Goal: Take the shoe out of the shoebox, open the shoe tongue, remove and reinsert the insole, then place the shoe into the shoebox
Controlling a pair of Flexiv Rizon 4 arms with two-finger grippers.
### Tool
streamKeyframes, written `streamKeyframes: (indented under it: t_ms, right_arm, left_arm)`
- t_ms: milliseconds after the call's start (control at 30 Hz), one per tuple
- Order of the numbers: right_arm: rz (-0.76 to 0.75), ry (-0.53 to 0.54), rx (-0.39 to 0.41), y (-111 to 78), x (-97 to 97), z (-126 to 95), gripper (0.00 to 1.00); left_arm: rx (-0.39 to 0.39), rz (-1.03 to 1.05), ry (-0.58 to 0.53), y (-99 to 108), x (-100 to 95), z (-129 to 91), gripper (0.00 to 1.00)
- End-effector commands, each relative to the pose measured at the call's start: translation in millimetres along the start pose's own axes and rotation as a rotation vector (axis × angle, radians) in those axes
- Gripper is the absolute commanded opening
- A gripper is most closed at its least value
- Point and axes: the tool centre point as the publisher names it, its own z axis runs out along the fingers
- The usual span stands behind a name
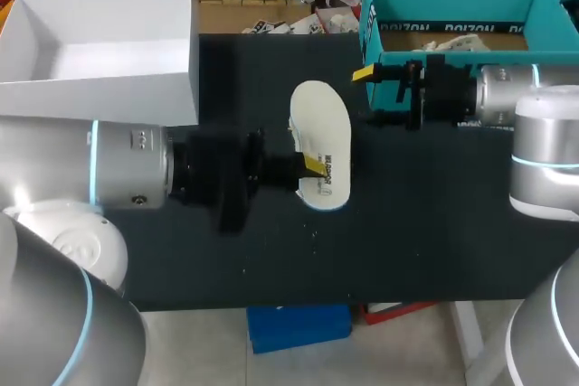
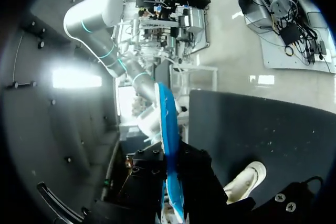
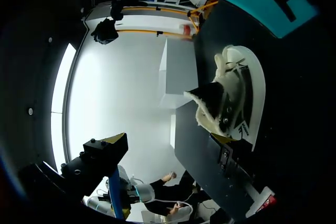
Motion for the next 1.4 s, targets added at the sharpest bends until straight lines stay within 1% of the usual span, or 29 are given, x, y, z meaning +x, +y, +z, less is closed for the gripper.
streamKeyframes:
  t_ms: [33,167,200,367,633,800,1100,1267,1400]
  right_arm:
    - [0.001,-0.001,-0.003,-0.4,-0.4,1.3,1.00]
    - [0.001,-0.001,-0.003,-0.4,-0.4,1.3,1.00]
    - [0.001,-0.001,-0.003,-0.4,-0.4,1.3,1.00]
    - [0.001,-0.001,-0.003,-0.4,-0.4,1.3,1.00]
    - [0.001,-0.001,-0.003,-0.4,-0.4,1.3,1.00]
    - [0.001,-0.001,-0.003,-0.4,-0.4,1.3,1.00]
    - [0.001,-0.001,-0.003,-0.4,-0.4,1.3,1.00]
    - [0.001,-0.001,-0.003,-0.4,-0.4,1.3,1.00]
    - [0.001,-0.001,-0.003,-0.4,-0.4,1.3,1.00]
  left_arm:
    - [0.000,0.030,-0.041,-2.8,17.6,-2.5,0.00]
    - [0.010,0.050,-0.071,-0.3,29.3,-2.8,0.00]
    - [0.010,0.064,-0.063,0.3,32.5,-2.6,0.00]
    - [-0.020,0.075,-0.130,9.0,47.8,-4.0,0.00]
    - [-0.054,0.086,-0.146,17.5,66.5,2.0,0.00]
    - [-0.048,0.079,-0.157,22.6,76.6,6.4,0.00]
    - [-0.033,0.088,-0.154,45.1,90.6,20.3,0.00]
    - [-0.036,0.100,-0.144,64.8,94.1,25.6,0.00]
    - [-0.034,0.102,-0.141,80.2,100.8,30.7,0.00]
